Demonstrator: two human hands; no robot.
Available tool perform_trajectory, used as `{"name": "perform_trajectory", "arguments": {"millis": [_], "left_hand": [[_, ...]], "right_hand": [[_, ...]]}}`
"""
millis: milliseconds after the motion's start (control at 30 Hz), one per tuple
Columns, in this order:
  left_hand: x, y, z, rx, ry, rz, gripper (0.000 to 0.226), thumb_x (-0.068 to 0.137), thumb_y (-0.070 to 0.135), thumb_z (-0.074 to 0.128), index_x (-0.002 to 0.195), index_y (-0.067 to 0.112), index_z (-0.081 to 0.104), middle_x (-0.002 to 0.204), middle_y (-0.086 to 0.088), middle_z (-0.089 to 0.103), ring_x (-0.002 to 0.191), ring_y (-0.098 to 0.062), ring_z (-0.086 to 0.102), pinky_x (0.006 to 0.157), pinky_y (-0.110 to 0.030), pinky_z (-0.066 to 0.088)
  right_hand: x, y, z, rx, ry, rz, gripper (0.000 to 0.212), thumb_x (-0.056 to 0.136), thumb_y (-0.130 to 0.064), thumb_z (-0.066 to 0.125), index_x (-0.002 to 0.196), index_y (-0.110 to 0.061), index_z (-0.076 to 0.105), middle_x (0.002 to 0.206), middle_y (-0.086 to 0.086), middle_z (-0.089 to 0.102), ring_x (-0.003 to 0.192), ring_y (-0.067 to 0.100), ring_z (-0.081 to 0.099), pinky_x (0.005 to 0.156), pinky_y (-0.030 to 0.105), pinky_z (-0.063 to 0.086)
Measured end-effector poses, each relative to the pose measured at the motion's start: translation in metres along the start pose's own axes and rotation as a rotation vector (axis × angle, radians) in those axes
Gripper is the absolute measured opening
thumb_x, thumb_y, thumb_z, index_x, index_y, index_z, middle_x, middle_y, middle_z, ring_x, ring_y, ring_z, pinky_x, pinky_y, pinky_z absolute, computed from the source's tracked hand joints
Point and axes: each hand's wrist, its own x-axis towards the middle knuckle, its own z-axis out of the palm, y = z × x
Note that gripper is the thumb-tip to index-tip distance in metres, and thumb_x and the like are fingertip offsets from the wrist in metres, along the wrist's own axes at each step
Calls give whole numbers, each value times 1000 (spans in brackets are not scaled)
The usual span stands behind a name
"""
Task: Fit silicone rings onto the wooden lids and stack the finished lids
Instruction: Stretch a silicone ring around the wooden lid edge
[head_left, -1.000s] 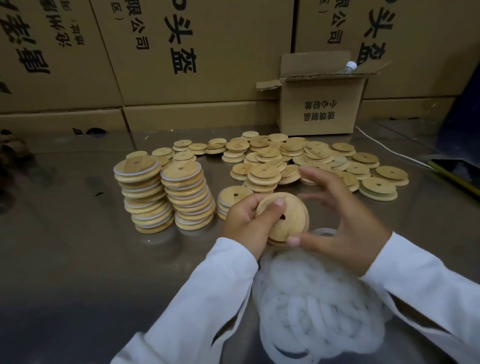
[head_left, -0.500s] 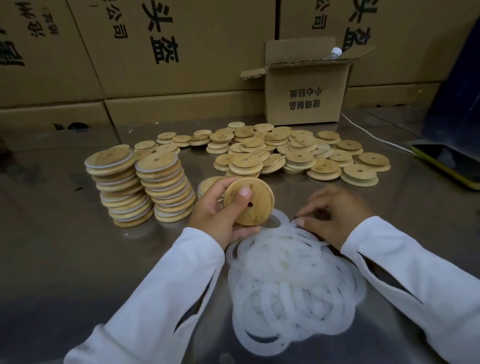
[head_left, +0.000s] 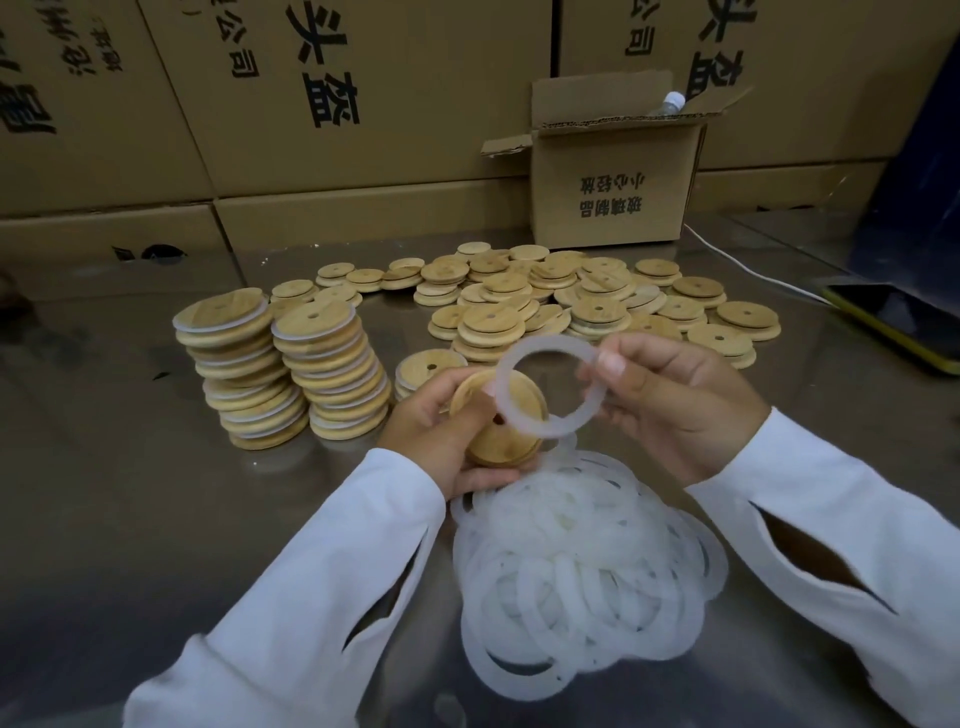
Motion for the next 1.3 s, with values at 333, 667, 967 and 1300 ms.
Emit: {"name": "perform_trajectory", "arguments": {"millis": [333, 667, 967, 1300], "left_hand": [[1, 4, 5, -8, 32, -57, 26, 95, 24, 43, 83, 25, 66, 93, -11, 65, 81, -32, 64, 51, -36, 57], [-6, -2, 10, 267, -96, 210, 10, 85, 28, 56, 92, 26, 62, 82, 3, 64, 79, -15, 64, 55, -27, 55], [-10, -8, 14, 397, -88, 452, 31, 84, 37, 46, 108, 24, 62, 96, 8, 68, 92, -8, 64, 73, -21, 52], [-10, -6, 15, 356, -138, 560, 24, 89, 26, 44, 105, 28, 62, 97, 19, 67, 96, -4, 62, 79, -17, 48]], "right_hand": [[-4, 20, 17, -310, 202, -42, 17, 76, -8, 68, 64, -21, 69, 62, -3, 69, 60, 6, 62, 60, 16, 52], [-3, 18, 20, -252, 268, -1, 14, 77, -10, 67, 67, -20, 68, 62, -2, 69, 58, 6, 63, 60, 16, 52], [-4, 13, 23, -354, 329, -205, 15, 78, -7, 66, 71, -20, 64, 68, -5, 63, 63, 2, 55, 61, 10, 47], [-5, 13, 20, -310, 365, -229, 14, 71, -13, 73, 67, -26, 69, 62, -10, 67, 61, 3, 58, 59, 12, 48]]}}
